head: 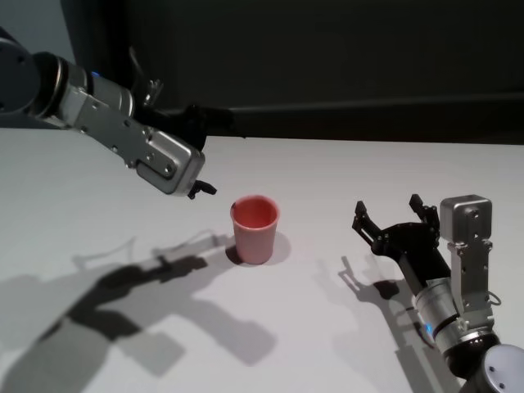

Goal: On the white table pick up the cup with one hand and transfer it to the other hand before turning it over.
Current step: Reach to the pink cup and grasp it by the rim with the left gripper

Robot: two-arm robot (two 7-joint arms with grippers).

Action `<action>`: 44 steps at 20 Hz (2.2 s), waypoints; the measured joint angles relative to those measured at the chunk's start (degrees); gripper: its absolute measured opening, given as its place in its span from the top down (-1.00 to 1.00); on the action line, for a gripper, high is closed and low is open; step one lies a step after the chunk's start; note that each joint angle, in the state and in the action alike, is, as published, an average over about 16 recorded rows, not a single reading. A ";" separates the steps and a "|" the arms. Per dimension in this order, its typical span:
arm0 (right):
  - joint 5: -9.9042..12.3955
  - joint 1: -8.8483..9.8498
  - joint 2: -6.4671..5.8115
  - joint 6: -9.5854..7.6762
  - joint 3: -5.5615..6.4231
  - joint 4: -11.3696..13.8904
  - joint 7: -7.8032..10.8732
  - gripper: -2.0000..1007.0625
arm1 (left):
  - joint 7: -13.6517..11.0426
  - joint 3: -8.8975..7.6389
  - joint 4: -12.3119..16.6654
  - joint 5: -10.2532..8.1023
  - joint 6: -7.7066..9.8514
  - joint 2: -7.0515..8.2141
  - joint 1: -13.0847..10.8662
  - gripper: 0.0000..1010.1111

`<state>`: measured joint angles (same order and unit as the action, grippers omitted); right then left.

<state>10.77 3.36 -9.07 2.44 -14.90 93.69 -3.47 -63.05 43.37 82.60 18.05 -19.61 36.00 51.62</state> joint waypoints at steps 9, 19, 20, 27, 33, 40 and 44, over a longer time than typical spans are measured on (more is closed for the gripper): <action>0.00 0.00 0.00 0.00 0.00 0.00 0.00 -0.99 | -0.58 2.82 -2.05 1.84 -1.53 -1.26 2.37 -0.99; 0.00 0.00 0.00 0.00 0.00 0.00 0.00 -0.99 | -1.57 5.88 -4.23 3.50 -2.20 -2.56 4.65 -0.99; 0.00 0.00 0.00 0.00 0.00 0.00 0.00 -0.99 | -1.66 6.21 -4.42 3.73 -2.27 -2.69 4.84 -0.99; 0.00 0.00 0.00 0.00 0.00 0.00 0.00 -0.99 | -2.53 8.65 -5.54 5.10 -2.81 -3.49 5.84 -0.99; 0.00 0.00 0.00 0.00 0.00 0.00 0.00 -0.99 | -3.54 10.79 -6.07 5.59 -3.26 -4.07 6.24 -0.99; 0.00 0.00 0.00 0.00 0.00 0.00 0.00 -0.99 | -4.18 13.06 -6.85 5.81 -3.72 -5.11 6.66 -0.99; 0.00 0.00 0.00 0.00 0.00 0.00 0.00 -0.99 | -3.95 14.30 -7.79 6.34 -4.13 -5.94 7.03 -0.99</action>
<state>10.77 3.37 -9.07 2.44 -14.90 93.69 -3.47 -67.00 57.67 74.81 24.38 -23.75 30.06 58.65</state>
